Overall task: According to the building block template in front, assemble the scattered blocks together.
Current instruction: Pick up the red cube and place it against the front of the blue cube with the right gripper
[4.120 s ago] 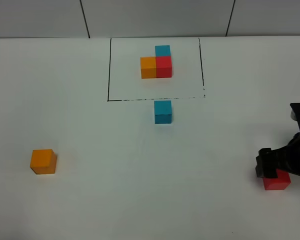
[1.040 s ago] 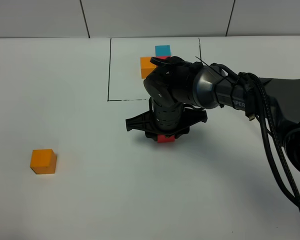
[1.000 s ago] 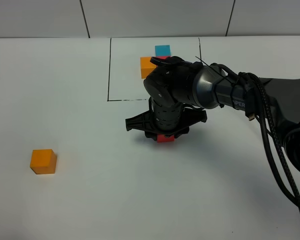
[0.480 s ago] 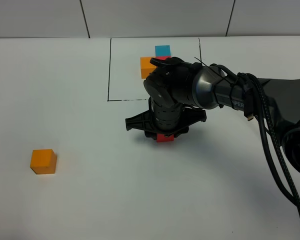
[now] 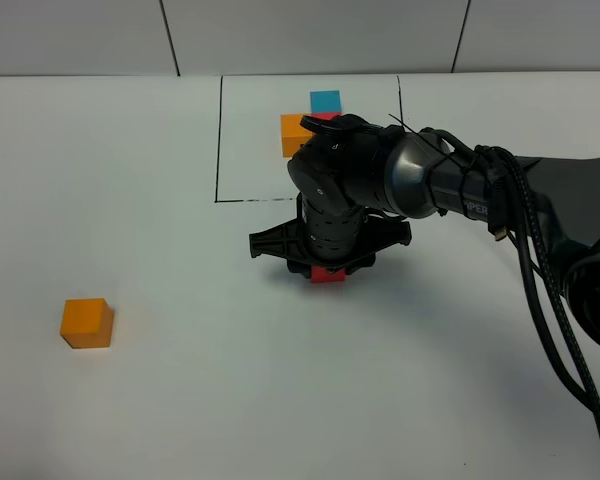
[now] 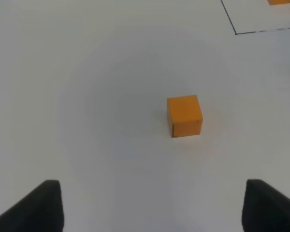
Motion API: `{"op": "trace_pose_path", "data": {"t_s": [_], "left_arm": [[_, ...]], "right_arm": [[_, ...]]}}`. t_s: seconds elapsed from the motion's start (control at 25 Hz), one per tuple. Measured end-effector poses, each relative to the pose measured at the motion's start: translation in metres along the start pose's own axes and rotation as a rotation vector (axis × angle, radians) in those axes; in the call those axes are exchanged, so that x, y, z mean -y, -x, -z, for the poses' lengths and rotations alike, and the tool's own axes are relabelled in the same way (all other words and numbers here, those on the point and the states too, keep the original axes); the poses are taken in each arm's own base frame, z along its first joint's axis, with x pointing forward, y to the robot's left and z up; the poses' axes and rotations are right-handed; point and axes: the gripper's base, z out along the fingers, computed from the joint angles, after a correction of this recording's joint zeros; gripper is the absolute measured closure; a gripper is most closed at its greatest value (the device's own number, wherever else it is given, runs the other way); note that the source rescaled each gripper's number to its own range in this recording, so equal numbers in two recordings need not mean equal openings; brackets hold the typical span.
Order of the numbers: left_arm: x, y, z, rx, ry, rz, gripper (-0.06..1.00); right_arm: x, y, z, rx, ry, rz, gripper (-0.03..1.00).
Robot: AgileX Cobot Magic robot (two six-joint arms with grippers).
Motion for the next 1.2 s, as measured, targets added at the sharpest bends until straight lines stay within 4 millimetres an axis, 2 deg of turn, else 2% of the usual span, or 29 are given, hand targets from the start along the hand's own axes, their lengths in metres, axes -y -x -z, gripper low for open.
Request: {"op": "trace_pose_path", "data": {"t_s": [1.2], "left_arm": [[0.0000, 0.0000, 0.0000, 0.000, 0.000, 0.000, 0.23]], "right_arm": [[0.0039, 0.0057, -0.0090, 0.017, -0.006, -0.001, 0.94]]}}
